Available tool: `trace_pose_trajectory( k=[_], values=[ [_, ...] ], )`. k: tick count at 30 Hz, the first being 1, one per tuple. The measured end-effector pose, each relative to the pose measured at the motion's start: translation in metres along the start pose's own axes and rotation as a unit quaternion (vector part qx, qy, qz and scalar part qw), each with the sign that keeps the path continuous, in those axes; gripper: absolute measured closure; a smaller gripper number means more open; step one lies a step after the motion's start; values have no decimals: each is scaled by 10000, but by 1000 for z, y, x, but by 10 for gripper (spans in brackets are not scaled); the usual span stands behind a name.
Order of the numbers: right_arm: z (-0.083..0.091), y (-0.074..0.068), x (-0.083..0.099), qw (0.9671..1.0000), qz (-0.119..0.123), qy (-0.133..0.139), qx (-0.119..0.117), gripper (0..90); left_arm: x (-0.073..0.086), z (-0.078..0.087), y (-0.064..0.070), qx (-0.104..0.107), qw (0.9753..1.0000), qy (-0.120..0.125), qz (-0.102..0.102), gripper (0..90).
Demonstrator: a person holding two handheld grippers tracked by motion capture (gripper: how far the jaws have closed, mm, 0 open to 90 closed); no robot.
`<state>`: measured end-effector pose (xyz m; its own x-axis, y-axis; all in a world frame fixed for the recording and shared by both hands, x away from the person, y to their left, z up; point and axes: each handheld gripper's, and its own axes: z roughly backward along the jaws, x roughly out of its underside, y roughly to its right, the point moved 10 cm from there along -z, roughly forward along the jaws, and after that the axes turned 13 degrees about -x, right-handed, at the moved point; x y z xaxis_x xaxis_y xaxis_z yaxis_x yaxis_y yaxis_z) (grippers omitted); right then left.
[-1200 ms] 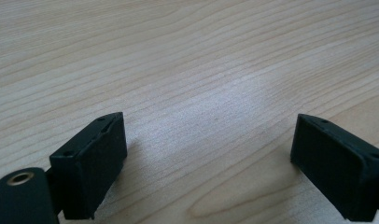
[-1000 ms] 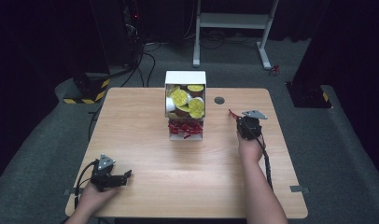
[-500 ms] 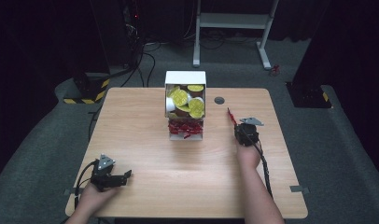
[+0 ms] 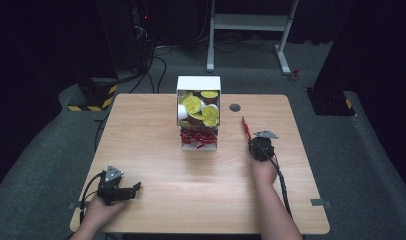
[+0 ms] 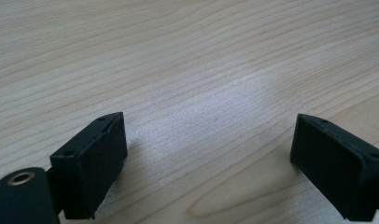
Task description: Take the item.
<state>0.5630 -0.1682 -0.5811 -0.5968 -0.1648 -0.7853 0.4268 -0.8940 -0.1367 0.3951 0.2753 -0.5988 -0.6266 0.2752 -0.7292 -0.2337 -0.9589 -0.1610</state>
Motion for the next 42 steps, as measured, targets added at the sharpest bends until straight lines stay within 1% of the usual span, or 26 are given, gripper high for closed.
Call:
trace_pose_trajectory(
  k=[1,2,4,6,7,12,13,14,15,16,19,21,23,24,25,26,27,28,29,32,34,36,37,38,39,42],
  values=[
    [0,-1,0,10000,0,0,-19,841,0,0,0,2,10000,-2,7,111],
    [0,-2,0,10000,13,7,-27,827,0,0,-1,-19,10000,3,-37,111],
    [0,-3,-1,10000,-25,23,-36,786,0,0,0,3,10000,-3,4,111],
    [1,-3,-3,10000,-32,60,-46,768,0,0,-1,-22,10000,2,-43,111],
    [1,-4,-4,9999,-53,71,-48,766,0,0,0,-4,10000,-1,-10,111],
    [3,-6,-8,9999,-21,126,-91,764,0,0,-1,-19,10000,1,-41,111],
    [4,-7,-9,9999,-1,132,-98,758,0,0,1,11,10000,-5,34,111],
    [4,-7,-9,9999,-1,132,-98,758,0,0,1,11,10000,-5,34,111],
    [5,-8,-9,9999,-7,127,-94,751,0,0,0,-6,10000,-1,-17,111],
    [5,-8,-9,9999,-7,127,-94,751,0,0,0,4,10000,-4,7,111],
    [6,-8,-11,9998,-17,166,-91,737,0,0,-1,-18,10000,2,-38,111],
    [7,-8,-11,9998,35,170,-93,718,0,0,-1,-13,10000,0,-30,111],
    [9,-12,-12,9998,-4,163,-148,687,0,0,0,4,10000,-4,10,111],
    [9,-12,-12,9998,-4,163,-148,687,0,0,0,4,10000,-4,10,111],
    [9,-12,-12,9997,82,153,-159,677,0,0,-1,-16,10000,3,-37,111],
    [10,-15,-11,9997,47,141,-181,665,0,0,0,3,10000,-2,-22,111],
    [13,-18,-11,9996,79,172,-228,638,0,0,0,7,10000,11,-32,111],
    [13,-18,-11,9996,79,172,-228,638,0,0,0,7,10000,11,-32,111],
    [16,-22,-10,9995,53,178,-257,620,0,0,1,26,10000,4,2,111],
    [22,-26,-8,9996,42,159,-249,591,0,0,0,17,10000,8,-22,110],
    [24,-26,-8,9995,64,166,-257,582,0,0,0,22,10000,7,-8,110],
    [28,-28,-7,9994,40,187,-287,562,0,0,1,25,10000,1,-7,110],
    [32,-29,-6,9992,23,241,-317,535,-1,-1,1,31,10000,-4,11,110],
    [32,-29,-6,9992,23,241,-317,535,-1,-1,1,31,10000,-4,11,110],
    [36,-30,-6,9989,-14,293,-361,518,-1,-1,0,11,10000,-3,-53,110],
    [41,-31,-5,9987,6,336,-381,505,-1,-1,0,23,10000,-5,-38,110]
  ],
)
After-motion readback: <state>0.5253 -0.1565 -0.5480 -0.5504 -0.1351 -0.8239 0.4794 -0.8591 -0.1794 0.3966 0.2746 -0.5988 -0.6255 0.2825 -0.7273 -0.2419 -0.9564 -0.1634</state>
